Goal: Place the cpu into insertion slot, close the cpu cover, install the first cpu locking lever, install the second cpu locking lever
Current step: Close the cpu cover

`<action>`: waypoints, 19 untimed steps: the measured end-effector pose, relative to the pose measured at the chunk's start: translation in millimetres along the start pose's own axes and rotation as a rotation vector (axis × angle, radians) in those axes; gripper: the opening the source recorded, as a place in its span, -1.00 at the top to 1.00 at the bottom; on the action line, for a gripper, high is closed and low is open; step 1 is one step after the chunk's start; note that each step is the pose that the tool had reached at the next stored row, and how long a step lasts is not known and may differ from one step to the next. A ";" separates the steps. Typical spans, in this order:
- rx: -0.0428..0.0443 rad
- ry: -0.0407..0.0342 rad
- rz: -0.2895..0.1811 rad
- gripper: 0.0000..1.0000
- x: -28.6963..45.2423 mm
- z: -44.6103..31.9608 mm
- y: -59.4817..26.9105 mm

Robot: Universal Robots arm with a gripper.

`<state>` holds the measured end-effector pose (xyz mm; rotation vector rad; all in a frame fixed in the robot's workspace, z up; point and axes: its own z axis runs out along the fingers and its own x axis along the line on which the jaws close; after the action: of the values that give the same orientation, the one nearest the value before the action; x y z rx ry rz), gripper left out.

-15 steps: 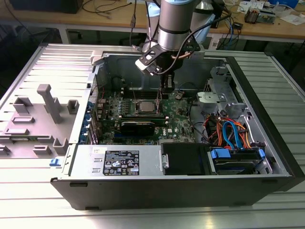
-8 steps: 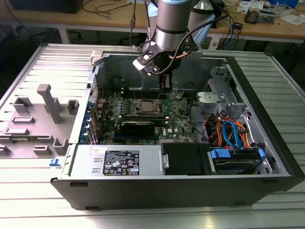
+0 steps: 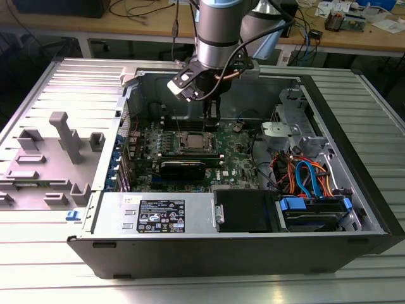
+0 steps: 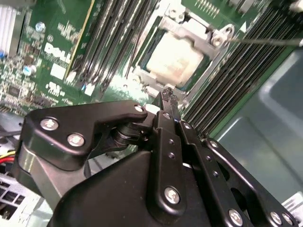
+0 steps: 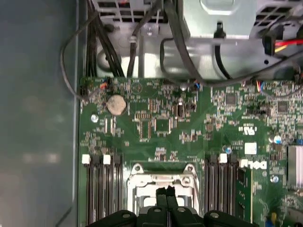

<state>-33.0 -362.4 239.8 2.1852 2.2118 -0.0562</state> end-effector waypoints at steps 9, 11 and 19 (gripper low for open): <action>-0.0016 -0.0001 -0.034 0.79 -0.2 10.4 -20.2; -0.0025 -0.0002 -0.053 0.79 -0.6 11.9 -21.3; -0.0031 -0.0001 -0.065 0.79 -1.3 17.6 -39.6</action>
<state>-72.7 -365.0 222.4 2.1115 2.2808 -0.0544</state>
